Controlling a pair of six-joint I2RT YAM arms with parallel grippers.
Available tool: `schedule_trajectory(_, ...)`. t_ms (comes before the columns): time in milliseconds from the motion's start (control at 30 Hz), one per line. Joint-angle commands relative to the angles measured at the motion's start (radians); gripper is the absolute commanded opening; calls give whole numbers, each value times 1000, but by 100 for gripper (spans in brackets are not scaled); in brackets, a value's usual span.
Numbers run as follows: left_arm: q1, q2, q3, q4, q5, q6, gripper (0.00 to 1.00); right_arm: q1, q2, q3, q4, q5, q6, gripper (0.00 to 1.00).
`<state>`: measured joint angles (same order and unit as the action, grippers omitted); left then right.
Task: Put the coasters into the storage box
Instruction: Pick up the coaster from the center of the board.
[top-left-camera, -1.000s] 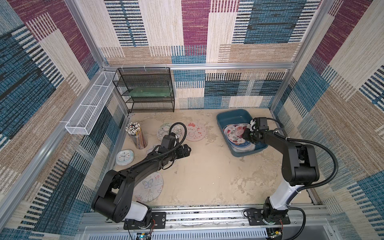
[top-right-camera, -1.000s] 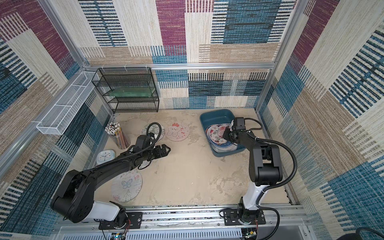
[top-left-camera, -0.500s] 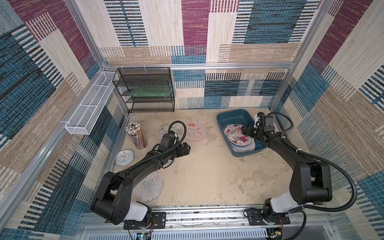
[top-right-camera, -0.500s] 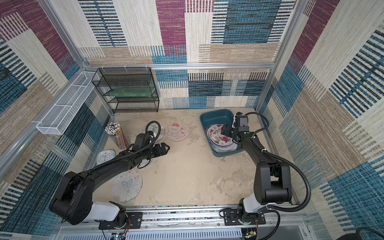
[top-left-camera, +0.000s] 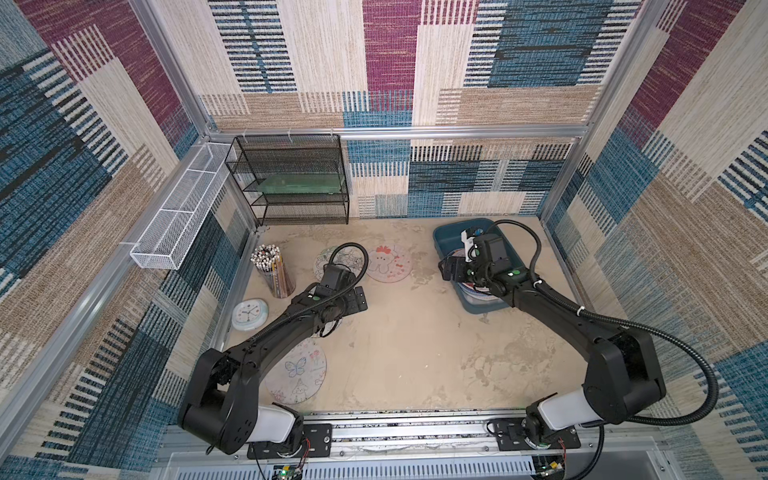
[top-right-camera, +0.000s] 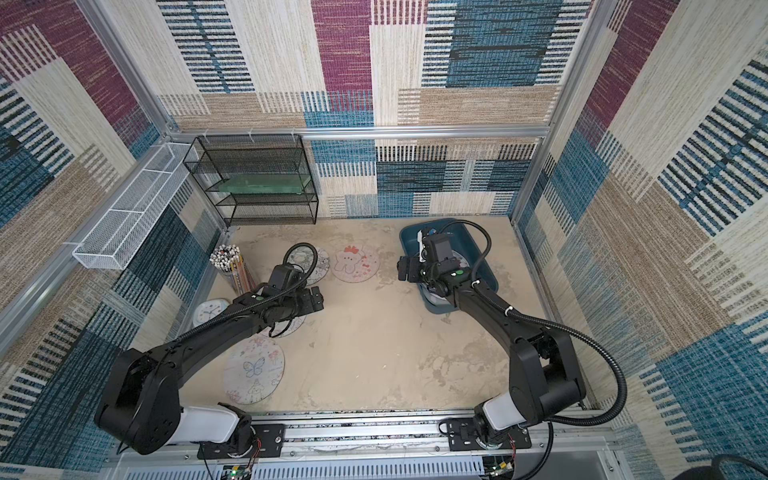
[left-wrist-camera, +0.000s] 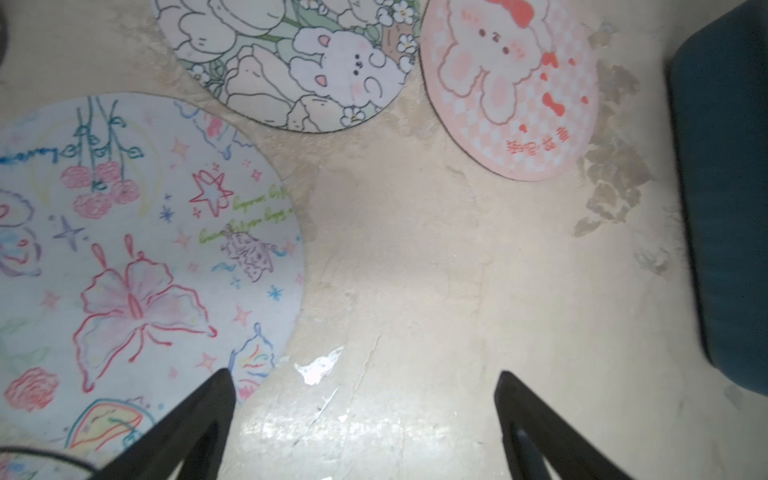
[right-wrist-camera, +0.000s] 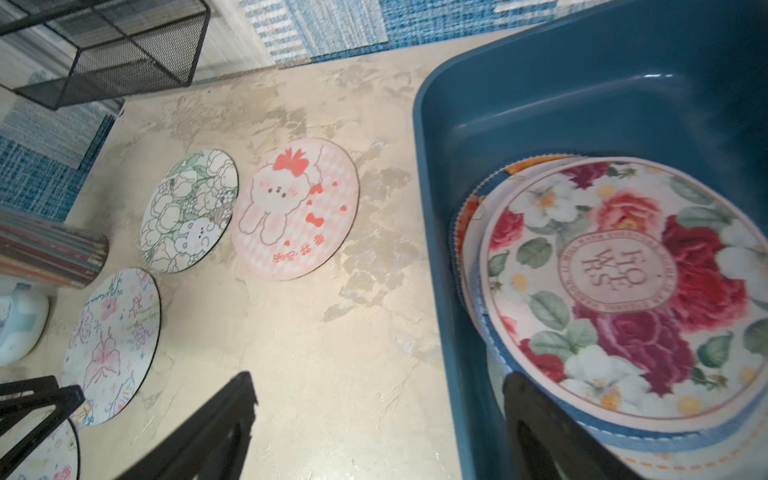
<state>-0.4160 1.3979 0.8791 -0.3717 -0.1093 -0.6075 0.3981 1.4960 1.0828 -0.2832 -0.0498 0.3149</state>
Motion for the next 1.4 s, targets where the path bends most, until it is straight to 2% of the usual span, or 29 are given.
schedule_trajectory(0, 6, -2, 9, -65, -75, 3, 99, 45, 32, 20, 33, -27, 17, 95)
schedule_trajectory(133, 24, 27, 37, -104, -102, 26, 100, 110, 99, 58, 32, -39, 22, 95)
schedule_trajectory(300, 33, 94, 74, -136, -84, 49, 99, 168, 179, 109, 35, -72, 35, 95)
schedule_trajectory(400, 34, 129, 87, -143, -86, 52, 99, 183, 206, 128, 35, -46, 60, 95)
schedule_trajectory(567, 40, 140, 80, -129, -87, 57, 99, 128, 201, 155, -13, 74, 69, 95)
schedule_trajectory(733, 46, 147, 92, -114, -76, 68, 98, 51, 189, 176, -37, 55, 31, 95)
schedule_trajectory(967, 46, 123, 79, -3, 58, 97, 97, 97, 323, 311, -37, -8, 2, 95)
schedule_trajectory(1200, 47, 98, 48, 83, 147, 115, 97, 94, 477, 443, -35, -36, 34, 95)
schedule_trajectory(1367, 46, 89, 30, 134, 188, 113, 96, 75, 582, 524, -27, -79, 52, 99)
